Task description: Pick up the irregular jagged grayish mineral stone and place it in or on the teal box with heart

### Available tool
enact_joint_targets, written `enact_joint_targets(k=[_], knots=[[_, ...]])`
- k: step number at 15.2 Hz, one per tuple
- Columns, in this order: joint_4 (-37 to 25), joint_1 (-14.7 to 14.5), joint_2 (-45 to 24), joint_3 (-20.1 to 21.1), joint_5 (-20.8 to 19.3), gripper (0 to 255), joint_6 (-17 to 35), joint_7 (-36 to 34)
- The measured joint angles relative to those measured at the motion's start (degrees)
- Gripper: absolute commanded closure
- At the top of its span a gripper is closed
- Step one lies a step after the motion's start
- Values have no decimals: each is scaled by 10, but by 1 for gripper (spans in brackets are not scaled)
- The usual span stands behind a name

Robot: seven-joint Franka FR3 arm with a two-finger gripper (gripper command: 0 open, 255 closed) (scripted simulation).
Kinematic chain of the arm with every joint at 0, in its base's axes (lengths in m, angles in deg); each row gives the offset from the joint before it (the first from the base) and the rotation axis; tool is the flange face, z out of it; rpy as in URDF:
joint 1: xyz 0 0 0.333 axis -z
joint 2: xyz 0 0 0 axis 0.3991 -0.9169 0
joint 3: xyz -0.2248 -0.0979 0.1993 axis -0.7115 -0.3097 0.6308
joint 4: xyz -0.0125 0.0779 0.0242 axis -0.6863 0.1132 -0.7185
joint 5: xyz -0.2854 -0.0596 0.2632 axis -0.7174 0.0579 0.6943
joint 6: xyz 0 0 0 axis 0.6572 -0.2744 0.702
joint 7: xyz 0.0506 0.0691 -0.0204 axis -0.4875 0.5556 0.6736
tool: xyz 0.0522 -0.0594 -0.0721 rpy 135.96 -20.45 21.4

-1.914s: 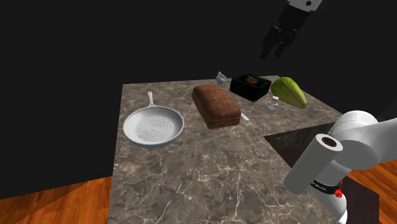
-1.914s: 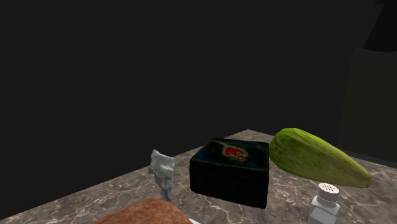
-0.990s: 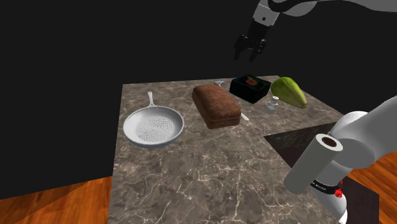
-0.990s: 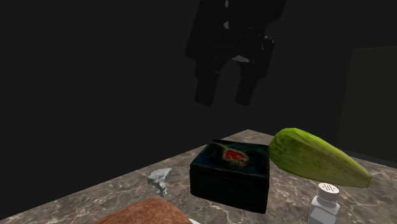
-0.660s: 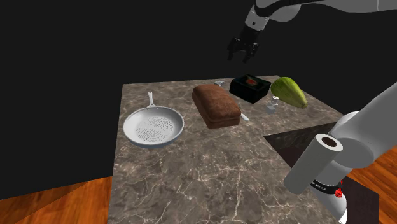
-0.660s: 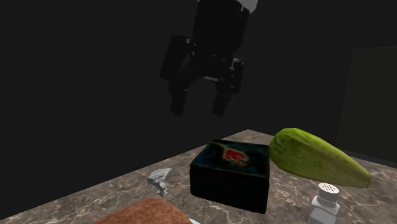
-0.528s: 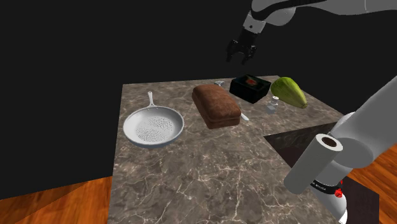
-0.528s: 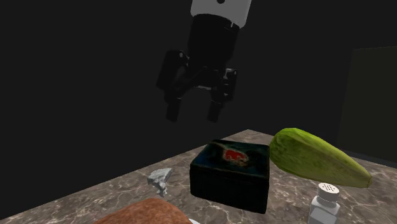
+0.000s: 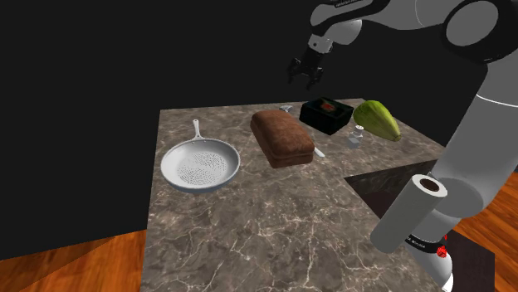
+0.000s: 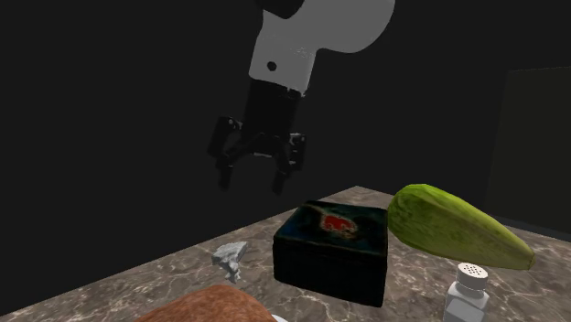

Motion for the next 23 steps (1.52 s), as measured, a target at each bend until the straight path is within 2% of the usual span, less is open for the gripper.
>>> enact_joint_targets(k=[6, 13, 20, 21, 23], knots=[[-110, 34, -125, -7, 61, 0, -9, 2], [-102, 32, -156, 0, 76, 0, 28, 6], [-101, 33, -159, 1, 78, 0, 32, 8], [-101, 33, -159, 1, 78, 255, 32, 8], [-101, 33, -159, 1, 78, 255, 32, 8]])
